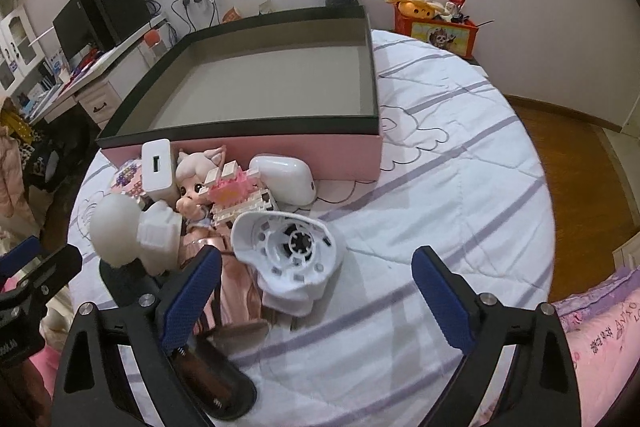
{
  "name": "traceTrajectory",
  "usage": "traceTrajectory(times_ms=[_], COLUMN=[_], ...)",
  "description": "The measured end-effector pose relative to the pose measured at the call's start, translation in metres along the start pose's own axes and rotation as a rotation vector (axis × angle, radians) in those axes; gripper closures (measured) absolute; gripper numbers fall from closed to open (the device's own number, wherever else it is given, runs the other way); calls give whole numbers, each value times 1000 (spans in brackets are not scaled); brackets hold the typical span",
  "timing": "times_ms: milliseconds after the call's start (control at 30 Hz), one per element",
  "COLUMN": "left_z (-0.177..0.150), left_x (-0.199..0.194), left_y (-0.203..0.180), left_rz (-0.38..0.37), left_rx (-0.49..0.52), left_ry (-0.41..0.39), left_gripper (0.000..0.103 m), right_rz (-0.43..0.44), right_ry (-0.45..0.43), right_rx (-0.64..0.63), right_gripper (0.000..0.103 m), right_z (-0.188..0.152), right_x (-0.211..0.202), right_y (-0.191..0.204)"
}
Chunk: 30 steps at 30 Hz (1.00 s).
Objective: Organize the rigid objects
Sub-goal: 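Grasp the white hair-dryer nozzle with the right tool while the left tool grasps the white astronaut figurine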
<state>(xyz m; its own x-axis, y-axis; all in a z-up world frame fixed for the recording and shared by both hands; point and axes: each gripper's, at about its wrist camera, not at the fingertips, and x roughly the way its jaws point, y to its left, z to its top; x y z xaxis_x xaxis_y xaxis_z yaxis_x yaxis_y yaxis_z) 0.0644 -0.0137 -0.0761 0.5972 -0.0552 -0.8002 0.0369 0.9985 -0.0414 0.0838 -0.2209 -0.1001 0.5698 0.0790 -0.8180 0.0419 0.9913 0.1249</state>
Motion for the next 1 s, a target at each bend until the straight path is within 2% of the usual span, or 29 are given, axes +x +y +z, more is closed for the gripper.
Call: traceTrajectory(times_ms=[133, 200, 300, 500, 733, 900, 1000], left_z=[2, 2, 3, 3, 3, 5, 6], left_x=[7, 8, 11, 11, 8, 26, 41], left_y=[-4, -6, -8, -14, -30, -42, -47], left_rz=[-3, -10, -6, -12, -72, -93, -79], left_rx=[7, 6, 7, 16, 28, 29, 26], left_ry=[9, 9, 11, 17, 14, 48, 62], left_gripper=[0, 0, 0, 0, 0, 0, 0], right_rz=[19, 5, 6, 33, 37, 40, 42], right_ry=[12, 40, 56, 27, 11, 1, 2], right_rx=[8, -5, 3, -4, 2, -1, -3], right_gripper=[24, 36, 47, 47, 47, 47, 47], right_z=[4, 3, 0, -2, -8, -7, -7], right_x=[13, 21, 32, 26, 14, 8, 8], right_y=[-1, 0, -3, -6, -10, -7, -8])
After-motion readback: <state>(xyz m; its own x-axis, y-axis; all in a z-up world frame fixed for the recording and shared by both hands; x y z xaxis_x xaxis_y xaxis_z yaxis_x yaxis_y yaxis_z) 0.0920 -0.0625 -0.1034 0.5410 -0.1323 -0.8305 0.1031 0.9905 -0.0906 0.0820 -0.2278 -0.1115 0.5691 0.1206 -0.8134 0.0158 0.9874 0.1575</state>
